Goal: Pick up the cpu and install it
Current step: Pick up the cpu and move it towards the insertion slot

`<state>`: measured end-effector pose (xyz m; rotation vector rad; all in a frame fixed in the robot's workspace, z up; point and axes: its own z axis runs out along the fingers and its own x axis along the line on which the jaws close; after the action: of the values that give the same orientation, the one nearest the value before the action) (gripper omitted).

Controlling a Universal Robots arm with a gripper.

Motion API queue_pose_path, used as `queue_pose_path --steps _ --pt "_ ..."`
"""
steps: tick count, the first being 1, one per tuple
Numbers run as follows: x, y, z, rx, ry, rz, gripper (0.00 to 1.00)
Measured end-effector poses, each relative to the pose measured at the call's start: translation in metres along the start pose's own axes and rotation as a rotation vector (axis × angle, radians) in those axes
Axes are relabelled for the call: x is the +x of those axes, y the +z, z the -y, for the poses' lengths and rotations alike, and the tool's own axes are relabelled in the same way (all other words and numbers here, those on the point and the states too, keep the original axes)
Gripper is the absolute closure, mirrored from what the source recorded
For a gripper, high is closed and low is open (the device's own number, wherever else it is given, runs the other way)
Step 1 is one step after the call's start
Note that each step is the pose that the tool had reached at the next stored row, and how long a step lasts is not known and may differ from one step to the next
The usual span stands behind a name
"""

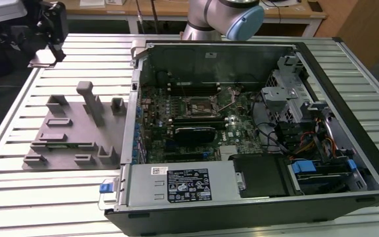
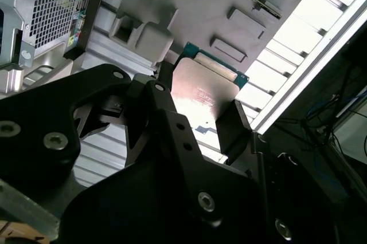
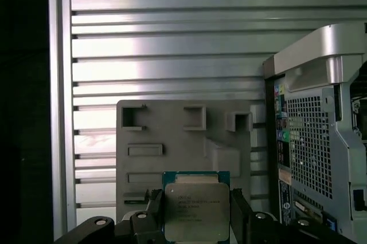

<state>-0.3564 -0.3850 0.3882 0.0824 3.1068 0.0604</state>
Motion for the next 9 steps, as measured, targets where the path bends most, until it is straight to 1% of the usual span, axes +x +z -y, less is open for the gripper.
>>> queue_pose_path --steps 9 --pt "-0.0103 0.0005 -0.0037 -0.0001 0.0 0.0001 0.45"
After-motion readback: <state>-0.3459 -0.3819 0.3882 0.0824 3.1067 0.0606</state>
